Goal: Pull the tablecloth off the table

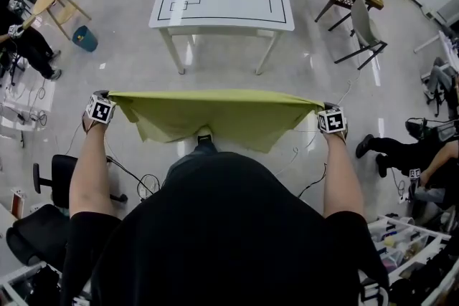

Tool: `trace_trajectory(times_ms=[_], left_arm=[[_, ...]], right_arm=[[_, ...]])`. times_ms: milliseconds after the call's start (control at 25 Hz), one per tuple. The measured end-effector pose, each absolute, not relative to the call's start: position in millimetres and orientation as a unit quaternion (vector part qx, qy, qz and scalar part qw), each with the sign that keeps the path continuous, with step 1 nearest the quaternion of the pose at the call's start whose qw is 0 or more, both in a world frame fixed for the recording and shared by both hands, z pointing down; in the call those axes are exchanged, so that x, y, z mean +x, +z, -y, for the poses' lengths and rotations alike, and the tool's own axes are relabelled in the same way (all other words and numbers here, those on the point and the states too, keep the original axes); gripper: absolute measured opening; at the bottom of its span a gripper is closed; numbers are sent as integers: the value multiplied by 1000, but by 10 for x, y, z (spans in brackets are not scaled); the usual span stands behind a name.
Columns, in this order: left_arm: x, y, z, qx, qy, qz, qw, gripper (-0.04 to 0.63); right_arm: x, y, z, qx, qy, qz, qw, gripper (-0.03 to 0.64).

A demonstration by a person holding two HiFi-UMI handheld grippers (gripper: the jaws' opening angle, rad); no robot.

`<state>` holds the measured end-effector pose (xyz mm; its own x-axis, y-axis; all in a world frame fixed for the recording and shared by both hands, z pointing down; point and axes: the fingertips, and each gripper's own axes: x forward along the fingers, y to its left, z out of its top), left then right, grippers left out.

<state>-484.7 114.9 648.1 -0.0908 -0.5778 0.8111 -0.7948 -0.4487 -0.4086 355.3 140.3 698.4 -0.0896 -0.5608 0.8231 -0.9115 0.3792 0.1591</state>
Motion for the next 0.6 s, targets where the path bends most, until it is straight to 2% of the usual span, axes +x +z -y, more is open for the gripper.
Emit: trace_trajectory(times_ms=[360, 600], left_arm=[[-4847, 5746, -718, 670, 492, 553, 53, 25], [-4775, 5219, -471, 680, 445, 582, 26, 25]], right_arm=[[3573, 6160, -1028, 568, 144, 726, 360, 21], [3649, 5581, -804, 612, 130, 724, 289, 21]])
